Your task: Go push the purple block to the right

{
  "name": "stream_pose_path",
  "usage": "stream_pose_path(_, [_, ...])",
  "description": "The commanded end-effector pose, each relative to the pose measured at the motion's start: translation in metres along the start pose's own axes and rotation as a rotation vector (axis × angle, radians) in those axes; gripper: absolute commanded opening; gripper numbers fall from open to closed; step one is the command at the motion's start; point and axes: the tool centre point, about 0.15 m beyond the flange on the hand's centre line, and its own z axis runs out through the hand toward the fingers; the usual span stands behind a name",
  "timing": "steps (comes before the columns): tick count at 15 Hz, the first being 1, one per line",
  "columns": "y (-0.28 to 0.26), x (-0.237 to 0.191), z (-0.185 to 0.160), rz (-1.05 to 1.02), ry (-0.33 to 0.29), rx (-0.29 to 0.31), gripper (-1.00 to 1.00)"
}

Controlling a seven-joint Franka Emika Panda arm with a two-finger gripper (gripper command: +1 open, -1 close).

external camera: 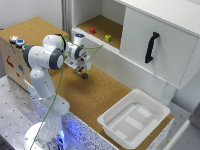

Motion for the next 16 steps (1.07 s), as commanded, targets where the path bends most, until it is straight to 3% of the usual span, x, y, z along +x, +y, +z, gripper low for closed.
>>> stream_pose_path(1, [0.033, 0.008, 0.007, 0.015, -0.006, -0.034, -1.0])
stream_pose_path(9, [0.066, 0.026, 0.012, 0.026, 0.018, -0.029, -1.0])
stream_pose_path(16, [0.123, 0.033, 0.01, 0.079, 0.036, -0.076, -1.0])
